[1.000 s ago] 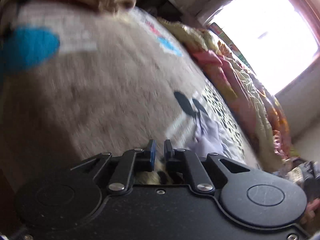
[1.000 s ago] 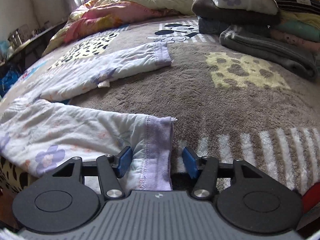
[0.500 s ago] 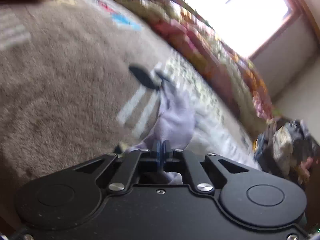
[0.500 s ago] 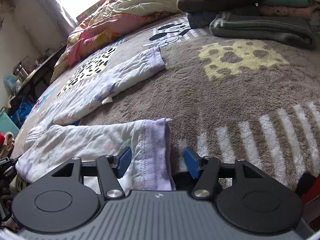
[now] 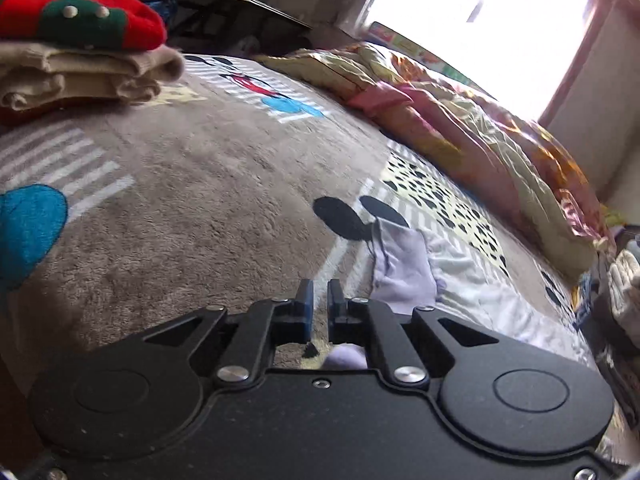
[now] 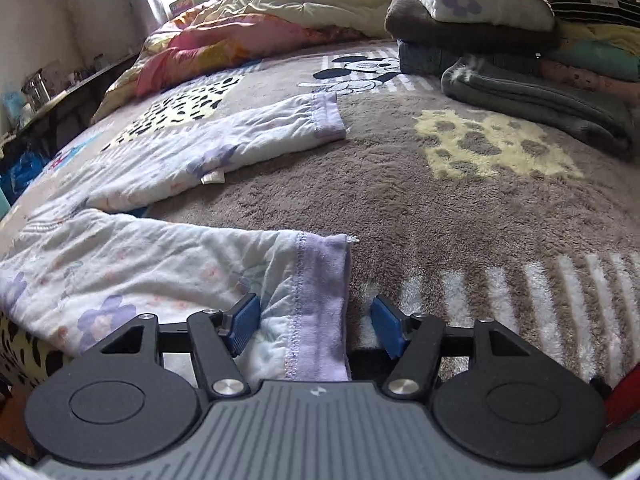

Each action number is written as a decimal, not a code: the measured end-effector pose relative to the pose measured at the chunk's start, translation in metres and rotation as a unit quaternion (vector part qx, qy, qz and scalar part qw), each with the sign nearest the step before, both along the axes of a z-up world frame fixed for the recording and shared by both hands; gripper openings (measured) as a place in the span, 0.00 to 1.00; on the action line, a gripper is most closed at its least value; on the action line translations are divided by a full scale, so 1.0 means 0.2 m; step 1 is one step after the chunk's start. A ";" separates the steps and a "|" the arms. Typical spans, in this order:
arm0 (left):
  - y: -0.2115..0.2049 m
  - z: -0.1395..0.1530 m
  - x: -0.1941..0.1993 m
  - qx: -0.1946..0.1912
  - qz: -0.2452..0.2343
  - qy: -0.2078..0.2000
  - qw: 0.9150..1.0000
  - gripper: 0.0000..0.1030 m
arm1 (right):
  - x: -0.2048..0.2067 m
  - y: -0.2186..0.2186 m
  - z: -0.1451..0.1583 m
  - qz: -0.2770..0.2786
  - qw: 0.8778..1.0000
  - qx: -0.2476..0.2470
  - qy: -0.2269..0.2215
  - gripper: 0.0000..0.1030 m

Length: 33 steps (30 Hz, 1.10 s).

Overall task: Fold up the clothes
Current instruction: 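Smooth the folded edge with the right tool while the left tool holds the cuff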

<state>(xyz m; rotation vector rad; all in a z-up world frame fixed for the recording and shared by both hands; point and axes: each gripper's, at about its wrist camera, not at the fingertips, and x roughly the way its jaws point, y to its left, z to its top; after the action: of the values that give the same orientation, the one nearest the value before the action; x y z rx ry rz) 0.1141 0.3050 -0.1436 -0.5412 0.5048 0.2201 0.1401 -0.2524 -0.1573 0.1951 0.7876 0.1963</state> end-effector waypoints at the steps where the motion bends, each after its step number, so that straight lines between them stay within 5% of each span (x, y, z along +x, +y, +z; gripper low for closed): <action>1: 0.00 -0.02 0.01 -0.007 -0.003 0.005 1.000 0.03 | 0.00 0.00 0.00 0.000 1.000 0.000 0.000 0.61; 6: 0.04 -0.07 0.03 -0.062 -0.021 0.000 0.998 0.04 | 0.00 -0.01 0.00 0.001 1.000 0.004 0.000 0.61; 8: 0.03 -0.06 0.03 -0.078 -0.034 -0.016 0.996 0.15 | 0.00 -0.01 0.00 0.000 1.000 0.008 0.000 0.61; 10: -0.03 -0.04 0.06 -0.059 -0.052 -0.023 0.997 0.26 | -0.01 -0.01 0.00 -0.002 1.000 0.012 0.000 0.62; 15: -0.15 0.03 0.26 0.013 -0.113 -0.018 0.993 0.26 | 0.00 -0.01 0.01 -0.002 1.000 0.022 0.003 0.64; 17: -0.20 0.03 0.36 0.057 -0.130 0.016 0.990 0.27 | 0.00 -0.01 0.01 0.000 1.000 0.022 0.004 0.64; 20: -0.19 0.00 0.46 0.095 -0.088 0.070 0.989 0.27 | 0.00 -0.02 0.00 0.002 1.000 0.025 0.006 0.64; 24: -0.21 0.08 0.52 0.088 -0.123 0.035 0.988 0.26 | 0.01 -0.03 0.00 -0.002 0.999 0.032 0.002 0.64; 33: -0.18 0.01 0.74 0.124 -0.153 0.064 0.978 0.25 | 0.02 -0.04 -0.01 0.002 0.999 0.043 0.002 0.70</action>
<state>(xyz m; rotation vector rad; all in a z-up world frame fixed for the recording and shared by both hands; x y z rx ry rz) 0.2615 0.2692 -0.1409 -0.2014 0.6680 0.0222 0.1440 -0.2599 -0.1587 0.2757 0.7845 0.2350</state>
